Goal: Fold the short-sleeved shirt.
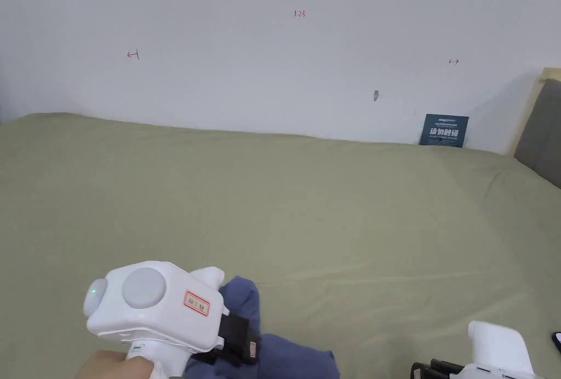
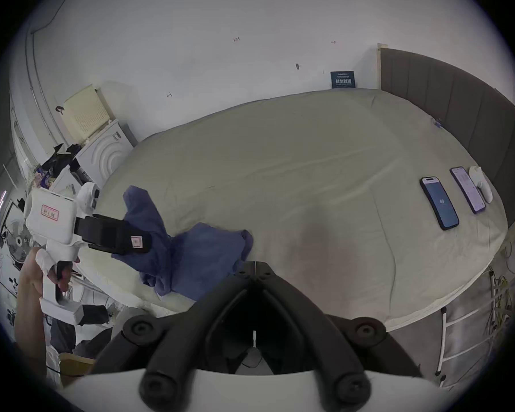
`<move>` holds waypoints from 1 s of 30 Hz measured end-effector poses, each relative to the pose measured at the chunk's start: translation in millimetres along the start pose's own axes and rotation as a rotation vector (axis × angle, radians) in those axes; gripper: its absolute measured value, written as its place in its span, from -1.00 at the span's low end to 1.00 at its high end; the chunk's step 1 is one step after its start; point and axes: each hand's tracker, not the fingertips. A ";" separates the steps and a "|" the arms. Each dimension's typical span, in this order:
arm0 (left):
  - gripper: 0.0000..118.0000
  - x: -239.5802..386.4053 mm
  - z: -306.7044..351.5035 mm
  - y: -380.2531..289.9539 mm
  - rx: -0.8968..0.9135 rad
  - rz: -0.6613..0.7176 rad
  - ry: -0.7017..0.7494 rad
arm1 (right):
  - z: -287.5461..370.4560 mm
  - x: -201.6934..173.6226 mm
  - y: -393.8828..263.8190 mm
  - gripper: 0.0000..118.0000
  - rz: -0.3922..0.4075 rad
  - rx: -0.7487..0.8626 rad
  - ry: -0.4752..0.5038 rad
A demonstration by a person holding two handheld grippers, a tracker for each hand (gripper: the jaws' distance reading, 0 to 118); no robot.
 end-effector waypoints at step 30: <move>-1.00 -65.2 -159.8 -67.8 0.364 0.533 -0.576 | 19.9 10.4 -7.7 -0.98 -0.024 0.049 0.007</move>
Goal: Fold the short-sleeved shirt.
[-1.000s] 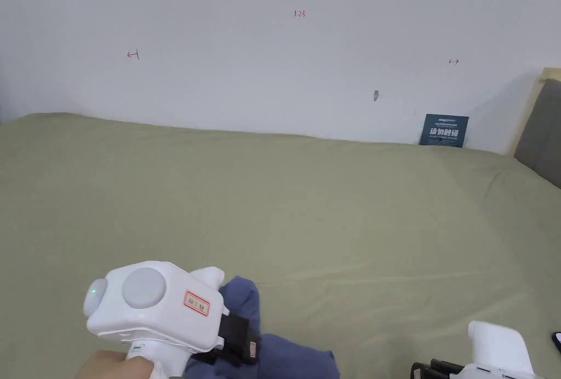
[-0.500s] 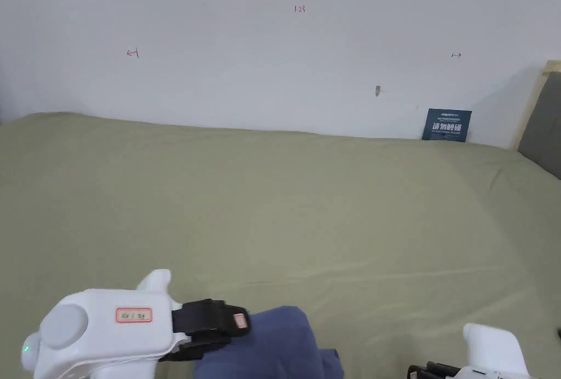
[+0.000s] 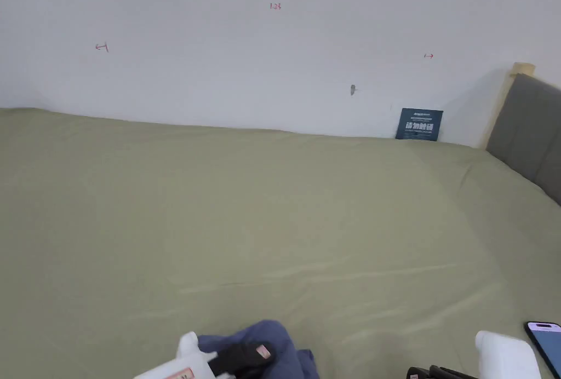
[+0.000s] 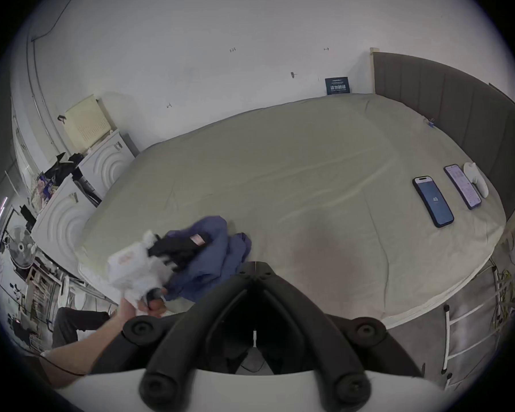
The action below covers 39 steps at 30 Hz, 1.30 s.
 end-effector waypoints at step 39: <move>0.79 -4.9 133.8 70.0 -0.173 -0.089 0.243 | -274.8 37.8 -29.4 -0.99 -0.397 -0.574 0.754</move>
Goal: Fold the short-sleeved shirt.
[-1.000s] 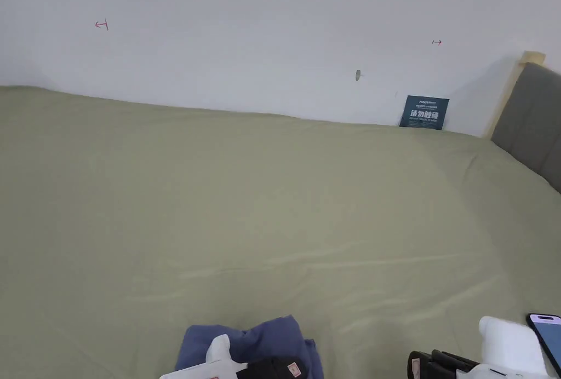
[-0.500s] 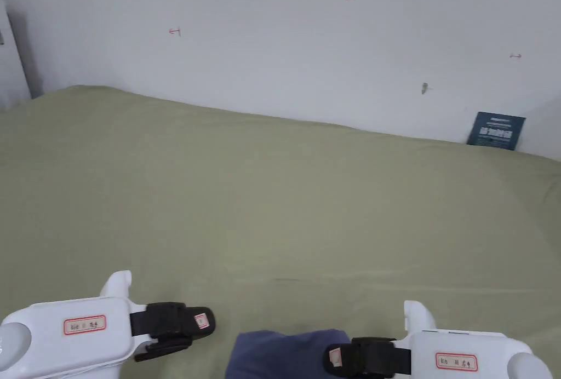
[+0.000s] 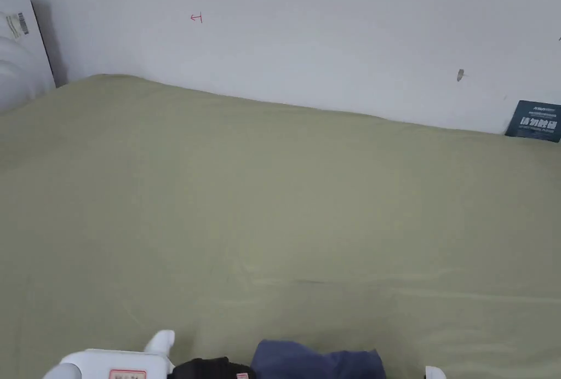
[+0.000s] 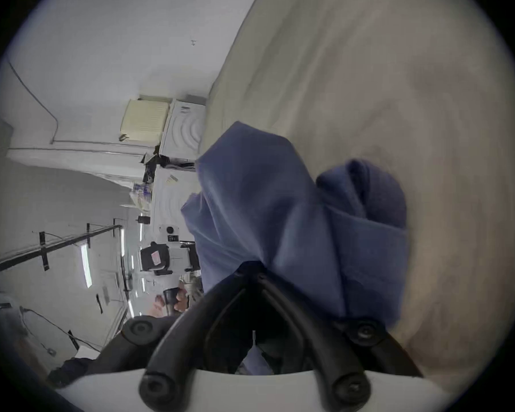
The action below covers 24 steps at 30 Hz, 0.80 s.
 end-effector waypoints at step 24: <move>-0.52 19.4 -7.7 37.4 -0.150 -0.106 -0.013 | 1.0 -30.8 -15.5 -0.99 0.170 0.094 -0.035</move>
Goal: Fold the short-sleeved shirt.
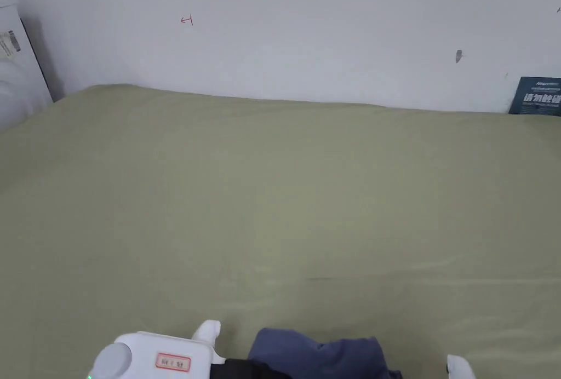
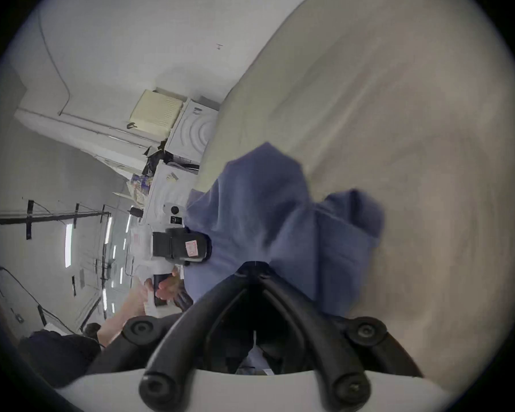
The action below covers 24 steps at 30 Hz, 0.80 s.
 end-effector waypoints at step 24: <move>0.80 -119.8 394.8 65.4 0.206 0.145 0.735 | -17.9 -50.9 -34.8 -0.99 0.034 -0.032 -0.095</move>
